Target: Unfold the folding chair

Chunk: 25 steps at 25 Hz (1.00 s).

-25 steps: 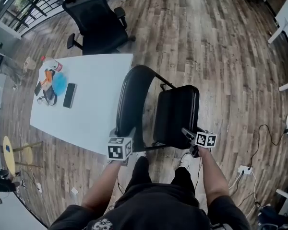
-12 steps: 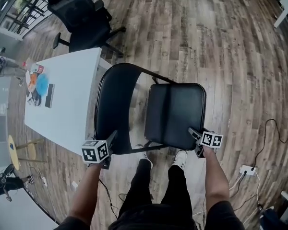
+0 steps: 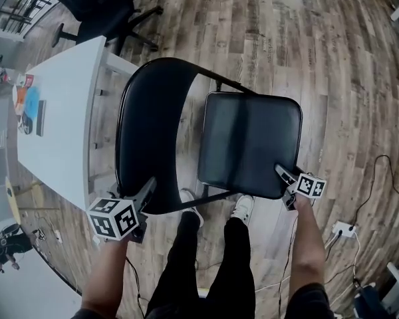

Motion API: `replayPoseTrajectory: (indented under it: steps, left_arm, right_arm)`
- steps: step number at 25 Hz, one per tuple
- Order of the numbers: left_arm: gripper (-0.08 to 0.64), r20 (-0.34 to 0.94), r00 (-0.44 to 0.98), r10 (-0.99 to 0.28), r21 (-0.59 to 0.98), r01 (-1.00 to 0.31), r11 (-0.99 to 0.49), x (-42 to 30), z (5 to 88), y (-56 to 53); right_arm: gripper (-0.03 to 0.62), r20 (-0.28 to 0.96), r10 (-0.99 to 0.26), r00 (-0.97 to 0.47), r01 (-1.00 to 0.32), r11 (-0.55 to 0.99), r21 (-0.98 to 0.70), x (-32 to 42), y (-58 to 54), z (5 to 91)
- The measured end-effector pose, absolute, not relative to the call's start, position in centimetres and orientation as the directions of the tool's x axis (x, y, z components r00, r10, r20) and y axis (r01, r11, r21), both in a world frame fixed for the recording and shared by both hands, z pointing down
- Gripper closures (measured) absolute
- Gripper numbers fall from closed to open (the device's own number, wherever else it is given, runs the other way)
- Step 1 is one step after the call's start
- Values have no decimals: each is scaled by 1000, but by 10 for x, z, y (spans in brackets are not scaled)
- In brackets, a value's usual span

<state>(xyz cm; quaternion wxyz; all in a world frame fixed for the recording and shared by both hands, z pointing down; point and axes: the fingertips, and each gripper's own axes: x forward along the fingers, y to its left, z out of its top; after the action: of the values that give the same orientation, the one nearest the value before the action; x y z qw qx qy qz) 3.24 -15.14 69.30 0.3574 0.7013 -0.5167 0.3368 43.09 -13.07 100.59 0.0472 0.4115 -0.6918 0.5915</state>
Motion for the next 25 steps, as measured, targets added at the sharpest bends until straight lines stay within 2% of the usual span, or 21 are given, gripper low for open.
replayPoseTrajectory:
  steps: [7, 18, 22, 25]
  left_arm:
    - [350, 849, 231, -476, 153, -968, -198, 66, 703, -146]
    - [350, 837, 252, -486, 160, -962, -223, 75, 718, -147]
    - [341, 787, 265, -556, 157, -959, -235, 67, 700, -144]
    - [291, 762, 263, -592, 158, -962, -224, 48, 669, -124]
  right_arm:
    - [210, 533, -505, -679, -596, -44, -802, 457, -127, 1035]
    - [209, 493, -522, -695, -562, -33, -827, 470, -126, 1051]
    - [209, 530, -562, -635, -603, -68, -795, 492, -119, 1042]
    - [209, 578, -603, -551, -692, -57, -720, 518, -103, 1010]
